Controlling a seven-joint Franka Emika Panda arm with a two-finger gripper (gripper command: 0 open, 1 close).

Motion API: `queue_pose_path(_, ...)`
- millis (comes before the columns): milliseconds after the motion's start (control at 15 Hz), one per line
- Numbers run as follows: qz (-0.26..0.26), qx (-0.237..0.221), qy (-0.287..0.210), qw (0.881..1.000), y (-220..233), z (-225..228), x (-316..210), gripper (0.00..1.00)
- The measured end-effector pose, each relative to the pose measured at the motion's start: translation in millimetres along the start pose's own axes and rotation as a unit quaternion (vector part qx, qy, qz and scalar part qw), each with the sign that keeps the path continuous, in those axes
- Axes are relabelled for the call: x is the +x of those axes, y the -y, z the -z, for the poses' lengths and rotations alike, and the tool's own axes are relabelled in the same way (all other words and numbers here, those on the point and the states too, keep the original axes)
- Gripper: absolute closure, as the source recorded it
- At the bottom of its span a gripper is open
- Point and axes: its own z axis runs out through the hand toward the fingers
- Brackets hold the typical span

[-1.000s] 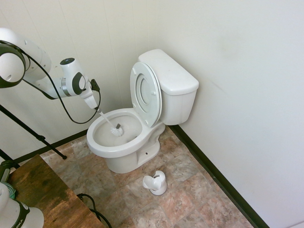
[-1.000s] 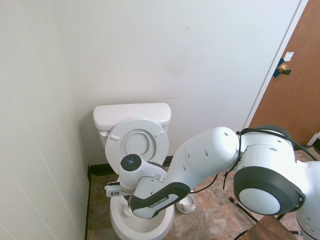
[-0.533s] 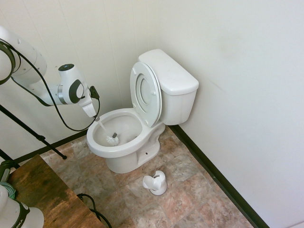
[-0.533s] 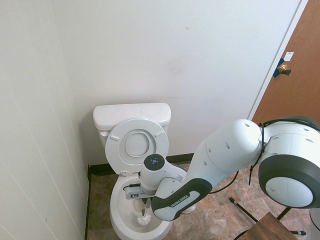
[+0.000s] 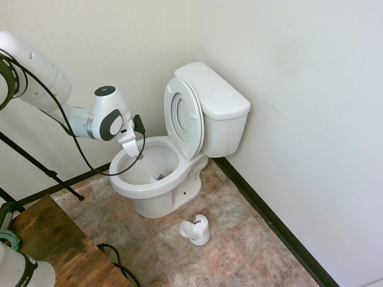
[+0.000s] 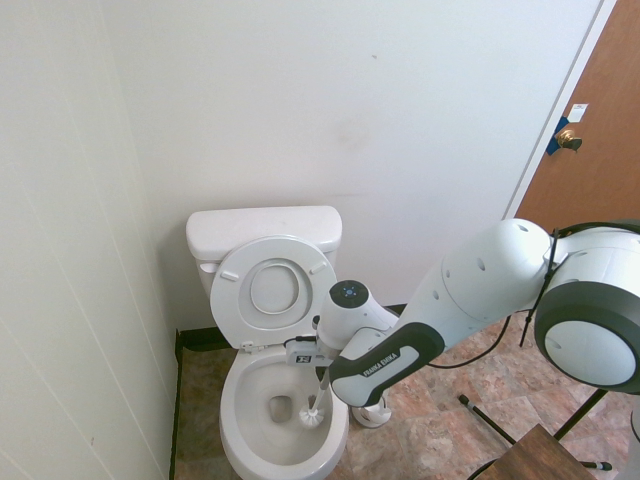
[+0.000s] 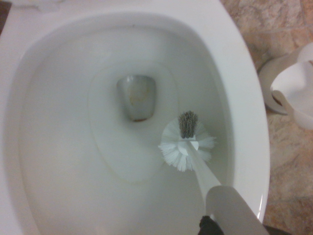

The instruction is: Clean the toilet

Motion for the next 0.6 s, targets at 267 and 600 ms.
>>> queue_pose_path(267,-0.013,0.017,-0.016,1.000,37.9,-6.8,17.3,1.00)
queue_pose_path(600,-0.010,0.024,-0.027,0.999,80.4,-28.6,3.4,1.00)
